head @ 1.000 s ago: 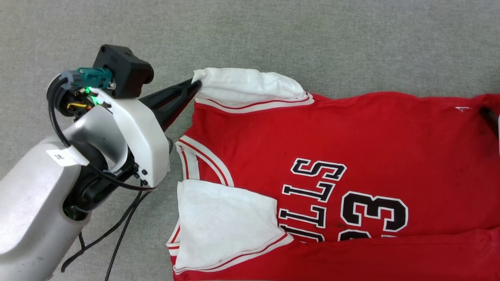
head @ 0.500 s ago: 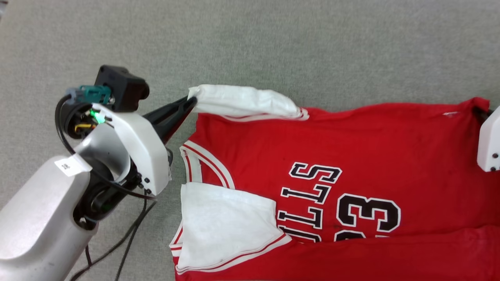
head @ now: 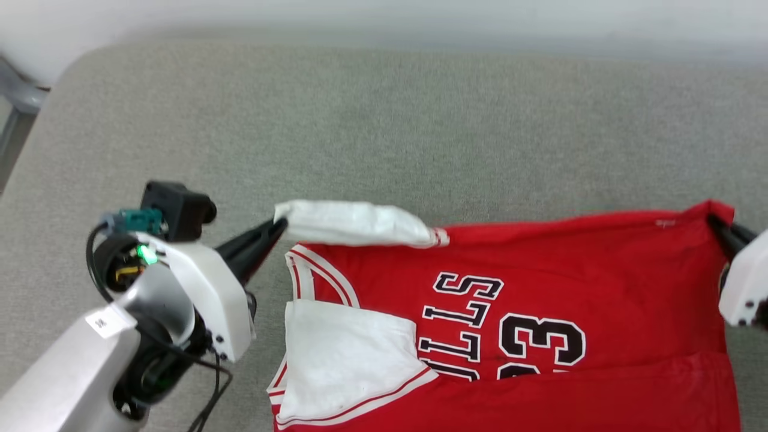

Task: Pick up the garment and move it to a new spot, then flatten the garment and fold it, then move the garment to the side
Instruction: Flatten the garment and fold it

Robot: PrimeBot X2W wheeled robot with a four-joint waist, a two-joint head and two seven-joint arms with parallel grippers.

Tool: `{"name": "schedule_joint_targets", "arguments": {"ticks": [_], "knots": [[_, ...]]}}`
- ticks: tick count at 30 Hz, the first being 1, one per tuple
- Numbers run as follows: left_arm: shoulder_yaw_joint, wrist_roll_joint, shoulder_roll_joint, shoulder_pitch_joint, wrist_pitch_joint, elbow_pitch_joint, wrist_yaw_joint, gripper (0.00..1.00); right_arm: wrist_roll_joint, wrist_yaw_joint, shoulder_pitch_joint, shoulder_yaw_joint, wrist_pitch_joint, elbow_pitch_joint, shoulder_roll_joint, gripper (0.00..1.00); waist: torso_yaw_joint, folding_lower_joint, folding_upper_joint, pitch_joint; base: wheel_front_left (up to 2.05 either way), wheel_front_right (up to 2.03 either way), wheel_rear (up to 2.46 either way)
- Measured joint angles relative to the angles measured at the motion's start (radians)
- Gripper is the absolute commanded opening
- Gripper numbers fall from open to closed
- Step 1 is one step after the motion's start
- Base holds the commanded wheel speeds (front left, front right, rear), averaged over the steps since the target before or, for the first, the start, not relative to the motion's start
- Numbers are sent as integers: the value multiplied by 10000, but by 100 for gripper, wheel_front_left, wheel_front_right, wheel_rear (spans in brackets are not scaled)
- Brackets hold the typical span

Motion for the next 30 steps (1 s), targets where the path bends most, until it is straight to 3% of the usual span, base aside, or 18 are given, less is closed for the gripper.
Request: {"name": "schedule_joint_targets", "arguments": {"ticks": [7,16,24,30], "knots": [[-121,-130,96,1148,-194,-430,357,0,794,0,1301,-431,-339,-594,81,0,153,0,0,-495,0,0,0],[-660,-332,222,2922,-307,-719,679,0,1593,0,3129,-385,56,-1555,-92,0,332,0,0,-788,0,0,0],[-1053,-288,203,3406,-326,-94,596,0,1776,0,3967,247,656,-1998,-995,0,303,0,0,-765,0,0,0],[-1350,-209,-169,3423,-497,704,380,0,1716,0,4091,765,755,-1996,-1586,0,288,0,0,-690,0,0,0]]}}
